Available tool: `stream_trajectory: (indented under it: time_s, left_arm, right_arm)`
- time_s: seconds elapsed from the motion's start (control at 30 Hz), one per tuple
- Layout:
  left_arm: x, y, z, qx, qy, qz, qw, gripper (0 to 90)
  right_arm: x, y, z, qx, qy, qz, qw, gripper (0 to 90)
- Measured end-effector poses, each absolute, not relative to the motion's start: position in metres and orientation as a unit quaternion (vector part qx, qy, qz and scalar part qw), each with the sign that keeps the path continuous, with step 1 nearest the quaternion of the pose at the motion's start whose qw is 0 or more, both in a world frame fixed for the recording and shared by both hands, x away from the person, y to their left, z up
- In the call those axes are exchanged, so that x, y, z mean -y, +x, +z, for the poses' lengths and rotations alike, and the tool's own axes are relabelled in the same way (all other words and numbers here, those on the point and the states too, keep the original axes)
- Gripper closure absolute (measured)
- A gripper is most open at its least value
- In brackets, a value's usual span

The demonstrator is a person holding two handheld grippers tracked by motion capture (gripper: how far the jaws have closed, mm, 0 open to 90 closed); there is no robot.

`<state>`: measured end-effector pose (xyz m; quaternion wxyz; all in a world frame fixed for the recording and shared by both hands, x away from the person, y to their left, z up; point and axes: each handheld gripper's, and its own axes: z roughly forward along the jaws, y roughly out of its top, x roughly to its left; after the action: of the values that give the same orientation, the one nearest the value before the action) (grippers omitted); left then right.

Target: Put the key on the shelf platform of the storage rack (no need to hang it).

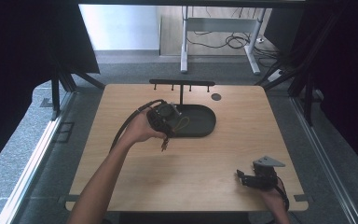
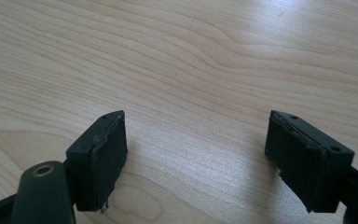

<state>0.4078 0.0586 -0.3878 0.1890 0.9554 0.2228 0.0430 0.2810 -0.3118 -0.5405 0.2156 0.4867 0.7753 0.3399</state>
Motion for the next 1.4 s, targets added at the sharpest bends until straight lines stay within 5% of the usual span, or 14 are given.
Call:
stream_trajectory:
  time_s: [1.4]
  left_arm:
    - [-0.028, 0.494, -0.401, -0.261, 0.945, 0.053, 0.192, 66.9]
  right_arm:
    - [0.312, 0.281, -0.541, -0.774, 0.489, 0.339, 0.216, 20.7]
